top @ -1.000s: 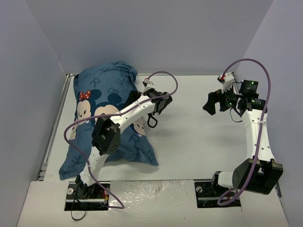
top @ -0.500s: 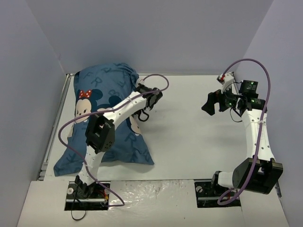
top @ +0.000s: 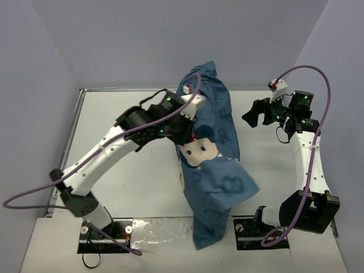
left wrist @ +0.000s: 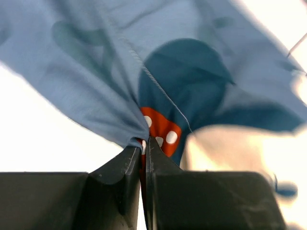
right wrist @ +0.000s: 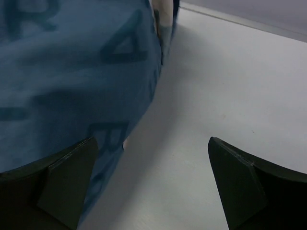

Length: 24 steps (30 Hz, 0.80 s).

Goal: Remove the pillowcase from the pillow

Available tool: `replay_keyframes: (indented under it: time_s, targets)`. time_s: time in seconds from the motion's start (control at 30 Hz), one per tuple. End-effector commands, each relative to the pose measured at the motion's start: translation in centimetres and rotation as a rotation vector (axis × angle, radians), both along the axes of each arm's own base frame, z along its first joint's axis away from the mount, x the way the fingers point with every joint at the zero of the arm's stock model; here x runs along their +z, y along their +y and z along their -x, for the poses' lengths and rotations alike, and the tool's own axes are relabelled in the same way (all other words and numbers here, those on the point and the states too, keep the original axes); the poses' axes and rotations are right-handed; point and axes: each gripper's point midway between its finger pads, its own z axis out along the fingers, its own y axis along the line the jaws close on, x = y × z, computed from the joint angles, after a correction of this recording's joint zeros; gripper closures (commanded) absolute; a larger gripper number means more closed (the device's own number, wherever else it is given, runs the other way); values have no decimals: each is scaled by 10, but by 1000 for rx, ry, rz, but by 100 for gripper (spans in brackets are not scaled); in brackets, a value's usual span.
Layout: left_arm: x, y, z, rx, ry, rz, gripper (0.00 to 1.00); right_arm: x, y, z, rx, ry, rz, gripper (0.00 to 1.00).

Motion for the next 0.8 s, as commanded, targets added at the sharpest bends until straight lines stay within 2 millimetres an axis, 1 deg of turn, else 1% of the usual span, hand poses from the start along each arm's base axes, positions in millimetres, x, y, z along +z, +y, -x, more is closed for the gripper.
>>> replay_keyframes:
  time_s: [0.0,0.03,0.07,0.1,0.13,0.17,0.2,0.23,0.27,0.3,0.33,0.37,0.4,0.43,0.47,0.5,0.53,0.57,0.6,0.63,0.67,0.7,0.73,0.77]
  targets:
    - [48,74,-8,206,-67,243,98,51,1,-23,-119,-108,-146,4]
    - [51,104,-30,320,-95,304,98,50,1,-25,-153,-95,-185,5]
    - [57,141,-24,454,-111,358,98,55,7,-30,-183,-88,-243,5]
    - [11,174,-28,594,-40,268,98,56,13,-31,-167,-93,-258,5]
    - [-8,221,-38,790,7,249,98,53,22,-31,-148,-91,-270,5]
    - [-31,241,-36,874,77,208,98,50,41,-30,-121,-84,-269,5]
    - [-58,253,-30,911,178,159,98,45,53,-29,-98,-77,-271,5]
    - [-80,258,-27,919,274,141,95,40,64,-28,-74,-74,-269,5]
    - [-103,262,-28,947,358,68,84,30,86,-28,-44,-62,-266,4]
    - [-111,263,-32,955,382,38,70,25,94,-29,-38,-56,-264,4]
    - [-112,265,-41,965,387,10,50,20,100,-33,-42,-51,-266,4]
    - [-109,269,-46,980,367,-9,37,17,104,-37,-42,-43,-272,2]
    - [-102,272,-53,986,338,-15,28,9,111,-41,-26,-18,-287,2]
    - [-78,279,-66,995,255,-8,18,9,114,-44,-7,-26,-290,1]
    - [-72,282,-73,1000,237,-27,4,4,122,-44,52,-13,-294,0]
    - [-62,283,-80,996,207,-26,3,1,127,-44,109,-35,-271,0]
    - [-35,285,-91,985,133,-5,3,0,135,-43,172,-54,-260,0]
    - [-31,284,-99,977,120,-18,3,-7,142,-46,232,-59,-240,0]
    - [-23,283,-105,964,96,-11,3,-12,154,-48,267,-74,-203,0]
    - [-18,281,-113,945,78,-22,3,-22,155,-53,284,-92,-126,0]
    - [5,277,-119,936,9,-9,3,-27,158,-70,273,-94,-97,0]
    - [13,274,-123,924,-16,-7,3,-33,159,-79,266,-87,-80,0]
    - [16,270,-129,914,-24,-16,3,-40,158,-91,213,-71,-49,0]
    - [33,266,-130,903,-62,1,3,-58,157,-106,169,-39,-26,1]
